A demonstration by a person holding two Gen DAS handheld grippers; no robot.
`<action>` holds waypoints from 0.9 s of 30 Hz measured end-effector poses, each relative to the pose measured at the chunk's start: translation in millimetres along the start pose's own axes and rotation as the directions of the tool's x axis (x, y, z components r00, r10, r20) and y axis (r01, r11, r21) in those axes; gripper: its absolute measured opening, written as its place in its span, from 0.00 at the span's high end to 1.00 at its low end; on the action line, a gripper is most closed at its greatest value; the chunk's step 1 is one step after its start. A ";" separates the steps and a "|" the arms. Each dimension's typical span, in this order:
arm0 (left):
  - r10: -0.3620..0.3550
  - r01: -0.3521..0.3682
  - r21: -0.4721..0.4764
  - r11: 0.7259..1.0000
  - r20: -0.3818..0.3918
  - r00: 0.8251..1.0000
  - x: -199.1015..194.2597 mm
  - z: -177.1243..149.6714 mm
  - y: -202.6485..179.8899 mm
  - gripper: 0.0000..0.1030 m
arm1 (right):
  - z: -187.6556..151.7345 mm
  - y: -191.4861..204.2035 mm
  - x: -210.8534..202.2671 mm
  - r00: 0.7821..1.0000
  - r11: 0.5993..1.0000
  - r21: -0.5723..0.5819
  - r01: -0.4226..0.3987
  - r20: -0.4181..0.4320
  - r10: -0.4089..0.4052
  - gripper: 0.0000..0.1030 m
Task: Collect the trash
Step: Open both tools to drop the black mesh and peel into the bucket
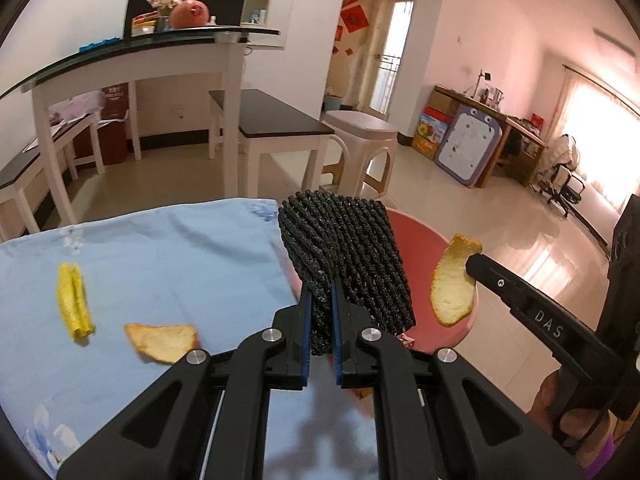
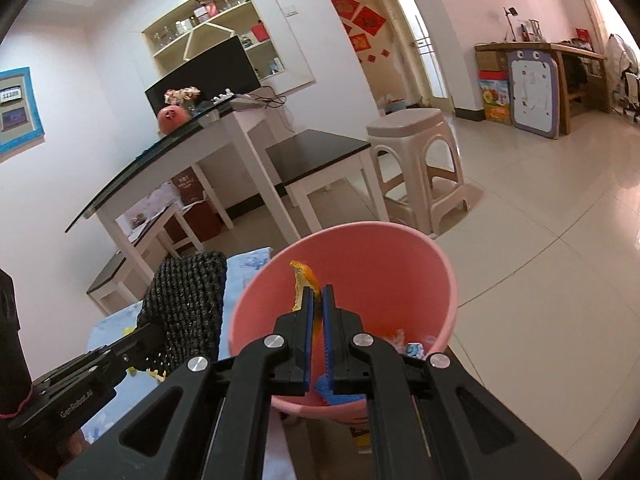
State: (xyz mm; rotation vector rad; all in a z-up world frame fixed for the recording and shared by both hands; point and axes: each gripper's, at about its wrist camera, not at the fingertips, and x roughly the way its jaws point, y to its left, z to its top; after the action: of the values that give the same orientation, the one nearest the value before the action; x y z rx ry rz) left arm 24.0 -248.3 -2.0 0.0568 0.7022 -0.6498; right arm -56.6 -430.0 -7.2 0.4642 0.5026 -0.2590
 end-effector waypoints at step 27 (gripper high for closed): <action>-0.061 0.061 -0.006 0.998 -0.100 0.993 65.6 -2.2 -5.0 0.86 | -2.9 -32.3 35.9 0.997 0.997 0.045 0.070 -0.046 -0.068 0.89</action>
State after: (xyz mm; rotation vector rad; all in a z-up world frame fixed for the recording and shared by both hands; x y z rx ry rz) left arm 57.6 -286.9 -43.3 0.0655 0.8045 -0.7078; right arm -38.6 -461.0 -39.6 0.4995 0.5574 -0.3277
